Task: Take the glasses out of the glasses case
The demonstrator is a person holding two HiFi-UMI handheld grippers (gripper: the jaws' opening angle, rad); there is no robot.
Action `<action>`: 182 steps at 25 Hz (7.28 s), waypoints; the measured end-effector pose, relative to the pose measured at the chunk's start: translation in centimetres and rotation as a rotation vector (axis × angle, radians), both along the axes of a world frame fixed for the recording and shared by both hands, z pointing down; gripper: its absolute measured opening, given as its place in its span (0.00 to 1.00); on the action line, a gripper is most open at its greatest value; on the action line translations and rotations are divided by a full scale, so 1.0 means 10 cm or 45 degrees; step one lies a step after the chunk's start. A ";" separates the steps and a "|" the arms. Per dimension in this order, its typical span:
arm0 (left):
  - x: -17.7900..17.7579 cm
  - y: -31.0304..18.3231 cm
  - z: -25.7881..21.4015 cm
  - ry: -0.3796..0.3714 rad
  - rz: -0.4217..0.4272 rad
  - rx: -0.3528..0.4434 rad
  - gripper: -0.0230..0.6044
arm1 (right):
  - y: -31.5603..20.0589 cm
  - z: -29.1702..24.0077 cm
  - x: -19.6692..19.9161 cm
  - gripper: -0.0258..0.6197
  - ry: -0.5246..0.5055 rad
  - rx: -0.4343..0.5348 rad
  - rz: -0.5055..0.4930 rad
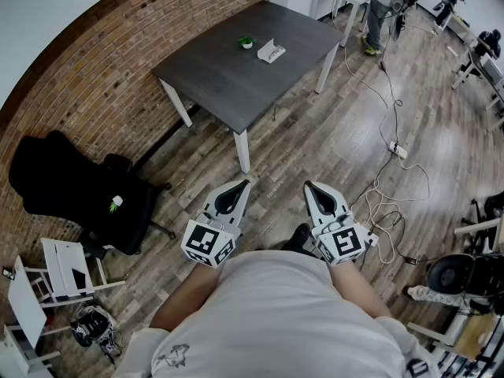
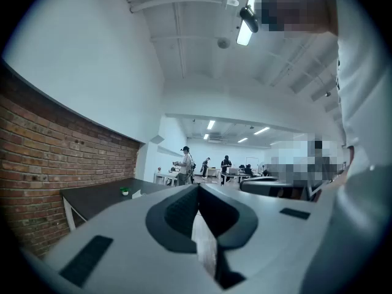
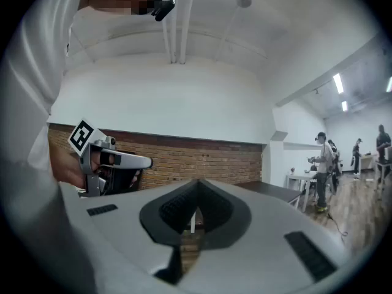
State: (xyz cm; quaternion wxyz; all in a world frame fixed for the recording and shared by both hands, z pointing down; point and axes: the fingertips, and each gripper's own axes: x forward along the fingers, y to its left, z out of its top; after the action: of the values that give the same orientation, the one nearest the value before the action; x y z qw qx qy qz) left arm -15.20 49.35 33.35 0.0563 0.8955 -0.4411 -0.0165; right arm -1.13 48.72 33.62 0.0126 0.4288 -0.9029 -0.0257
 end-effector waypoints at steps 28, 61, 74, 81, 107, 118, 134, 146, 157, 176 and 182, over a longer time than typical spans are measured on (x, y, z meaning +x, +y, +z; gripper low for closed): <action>0.53 -1.01 0.34 0.000 -0.063 -0.114 0.05 | -0.98 0.29 0.61 0.09 0.051 -0.068 -0.178; 2.29 -2.68 0.39 -0.017 0.095 -0.120 0.05 | -2.35 0.47 2.50 0.31 -0.002 -0.133 -0.017; 2.18 -3.92 0.47 0.025 0.148 -0.152 0.05 | -3.46 0.52 2.38 0.31 0.030 -0.176 0.027; 1.78 -4.75 0.43 0.025 0.150 -0.154 0.05 | -4.31 0.48 2.02 0.31 0.032 -0.185 0.033; 0.54 -5.93 0.58 0.049 -0.107 -0.194 0.05 | -6.11 0.49 0.53 0.31 0.064 -0.173 -0.336; 0.48 -6.58 0.79 0.036 -0.372 -0.278 0.05 | -7.13 0.62 0.33 0.31 0.070 -0.210 -0.638; 0.84 -7.22 0.88 0.025 -0.748 -0.344 0.05 | -8.33 0.85 0.58 0.31 0.116 -0.299 -0.982; 0.55 -7.16 1.28 0.085 -0.859 -0.440 0.05 | -8.46 1.36 0.12 0.29 0.314 -0.351 -1.148; 0.37 -7.61 1.67 0.078 -0.748 -0.516 0.05 | -8.61 2.02 -0.33 0.29 0.614 -0.381 -1.283; 0.11 -7.95 2.50 0.072 -0.587 -0.729 0.06 | -8.83 3.53 -0.71 0.22 1.311 -0.251 -1.526; 0.06 -8.01 2.64 0.100 -0.591 -0.758 0.05 | -8.78 3.84 -0.72 0.18 1.491 -0.170 -1.632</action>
State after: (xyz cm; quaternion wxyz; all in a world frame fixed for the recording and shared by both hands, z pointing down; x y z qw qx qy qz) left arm -14.62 -30.71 59.76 0.3257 0.7148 -0.6153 0.0657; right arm -8.35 -39.04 71.99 0.4832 -0.2459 -0.8182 -0.1913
